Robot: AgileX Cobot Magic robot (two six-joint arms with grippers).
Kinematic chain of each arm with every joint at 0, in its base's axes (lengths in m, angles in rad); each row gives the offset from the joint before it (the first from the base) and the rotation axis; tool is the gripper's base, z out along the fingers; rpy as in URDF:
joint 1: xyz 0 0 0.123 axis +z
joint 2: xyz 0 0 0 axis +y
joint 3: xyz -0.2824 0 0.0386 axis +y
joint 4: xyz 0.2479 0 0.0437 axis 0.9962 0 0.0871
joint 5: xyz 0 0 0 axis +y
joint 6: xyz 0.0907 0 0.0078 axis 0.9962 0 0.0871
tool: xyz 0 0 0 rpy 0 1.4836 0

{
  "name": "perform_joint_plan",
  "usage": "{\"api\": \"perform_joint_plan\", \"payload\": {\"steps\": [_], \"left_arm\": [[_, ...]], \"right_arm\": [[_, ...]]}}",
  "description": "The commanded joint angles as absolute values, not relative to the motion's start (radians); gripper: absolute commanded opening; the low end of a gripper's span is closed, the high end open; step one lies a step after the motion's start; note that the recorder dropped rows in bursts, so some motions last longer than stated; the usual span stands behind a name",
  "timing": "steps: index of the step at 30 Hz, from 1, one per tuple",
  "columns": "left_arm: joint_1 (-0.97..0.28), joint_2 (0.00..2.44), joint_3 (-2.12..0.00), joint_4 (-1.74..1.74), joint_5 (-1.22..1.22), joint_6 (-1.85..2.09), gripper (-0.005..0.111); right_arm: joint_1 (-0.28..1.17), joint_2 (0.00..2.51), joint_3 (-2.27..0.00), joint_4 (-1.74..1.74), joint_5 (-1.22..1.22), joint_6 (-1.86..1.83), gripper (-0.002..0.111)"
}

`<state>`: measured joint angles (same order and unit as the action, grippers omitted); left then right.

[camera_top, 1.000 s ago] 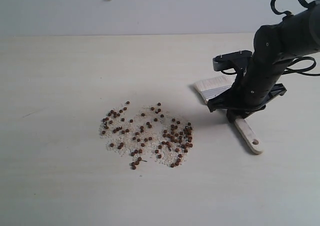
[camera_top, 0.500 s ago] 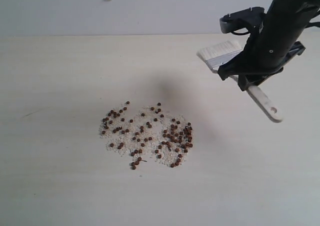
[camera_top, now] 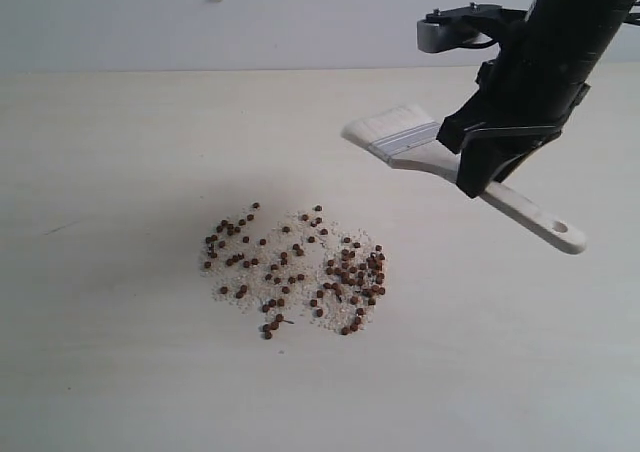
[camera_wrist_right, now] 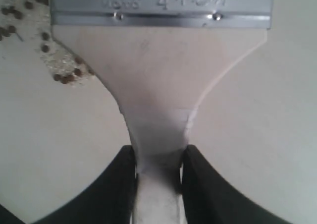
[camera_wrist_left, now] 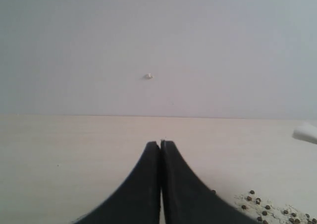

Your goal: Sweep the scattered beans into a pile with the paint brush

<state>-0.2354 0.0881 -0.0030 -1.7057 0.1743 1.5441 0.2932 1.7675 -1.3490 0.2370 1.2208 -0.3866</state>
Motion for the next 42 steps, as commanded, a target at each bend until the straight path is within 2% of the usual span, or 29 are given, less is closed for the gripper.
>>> {"api": "perform_joint_plan", "payload": {"steps": [1, 10, 15, 20, 28, 30, 34, 42], "left_arm": [[-0.24, 0.082, 0.0, -1.712, 0.177, 1.565, 0.0], [-0.24, 0.096, -0.121, -1.744, 0.357, 1.9, 0.0], [-0.24, 0.239, -0.236, -1.744, 0.419, 2.098, 0.0], [-0.24, 0.545, -0.427, -1.744, 0.446, 2.098, 0.0], [-0.24, 1.179, -0.778, -1.744, 0.76, 2.098, 0.0], [-0.24, 1.298, -0.86, -1.744, 0.811, 2.011, 0.0], [-0.238, 1.491, -1.015, -1.744, 0.82, 1.556, 0.0], [-0.185, 1.644, -1.247, -1.744, 0.688, 1.081, 0.0]], "right_arm": [[0.296, 1.754, -1.358, 0.299, 1.221, -0.443, 0.0], [0.296, 1.781, -1.469, 0.325, 1.221, -0.45, 0.0], [0.296, 1.815, -1.547, 0.345, 1.221, -0.45, 0.0], [0.296, 1.84, -1.594, 0.345, 1.221, -0.459, 0.0], [0.296, 1.853, -1.604, 0.354, 1.221, -0.48, 0.0], [0.296, 1.853, -1.604, 0.354, 1.221, -0.488, 0.0], [0.296, 1.858, -1.604, 0.354, 1.221, -0.488, 0.0], [0.296, 1.864, -1.604, 0.354, 1.221, -0.488, 0.0]]}}
